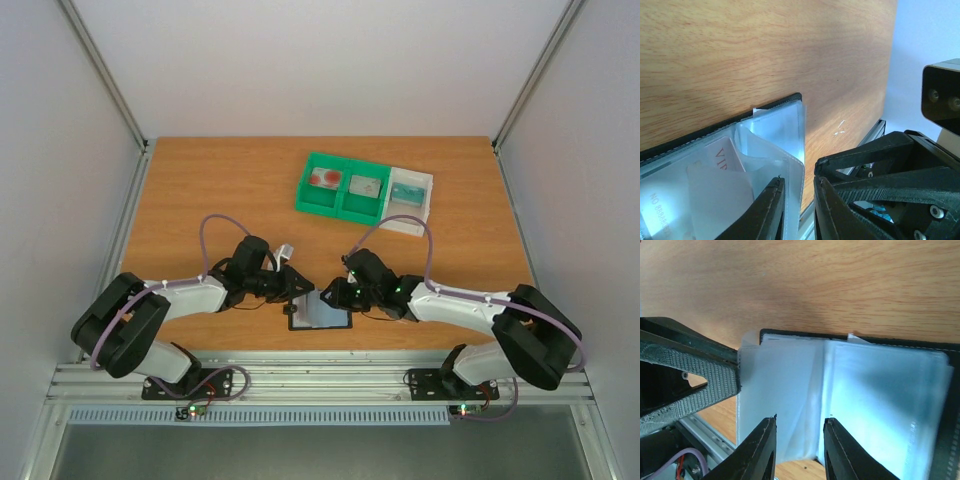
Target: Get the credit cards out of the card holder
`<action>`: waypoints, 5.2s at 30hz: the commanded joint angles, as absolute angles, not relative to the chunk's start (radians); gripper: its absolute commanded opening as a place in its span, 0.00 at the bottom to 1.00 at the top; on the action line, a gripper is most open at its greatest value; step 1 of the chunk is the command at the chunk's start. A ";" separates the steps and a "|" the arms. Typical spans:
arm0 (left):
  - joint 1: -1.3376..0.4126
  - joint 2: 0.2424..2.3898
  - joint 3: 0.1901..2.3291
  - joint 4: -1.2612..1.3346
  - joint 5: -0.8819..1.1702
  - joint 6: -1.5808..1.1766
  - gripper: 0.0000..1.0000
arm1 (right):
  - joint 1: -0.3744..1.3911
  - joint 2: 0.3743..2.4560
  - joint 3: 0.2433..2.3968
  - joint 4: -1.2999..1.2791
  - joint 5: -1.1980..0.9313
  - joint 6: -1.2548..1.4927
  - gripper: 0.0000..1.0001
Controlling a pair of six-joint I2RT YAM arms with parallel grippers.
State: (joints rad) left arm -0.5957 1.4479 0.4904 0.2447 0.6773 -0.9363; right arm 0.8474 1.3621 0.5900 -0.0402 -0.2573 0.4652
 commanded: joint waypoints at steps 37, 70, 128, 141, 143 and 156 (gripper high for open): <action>-0.700 1.460 0.615 0.114 0.556 -0.927 0.31 | 0.845 1.219 0.625 -0.276 -0.150 0.370 0.36; -0.630 1.588 0.474 0.352 0.609 -0.975 0.27 | 0.844 1.469 0.621 -0.200 -0.163 0.392 0.04; -0.607 1.109 0.499 0.065 0.493 -0.954 0.01 | 0.844 1.242 0.551 0.044 -0.312 0.534 0.50; -0.607 0.922 0.430 0.234 0.459 -1.076 0.00 | 0.844 1.163 0.530 0.220 -0.380 0.601 0.65; -0.607 0.922 0.409 0.295 0.461 -1.103 0.00 | 0.844 1.153 0.525 0.245 -0.389 0.605 0.57; -0.597 0.893 0.407 0.332 0.547 -1.075 0.26 | 0.844 1.026 0.565 0.102 -0.492 0.400 0.01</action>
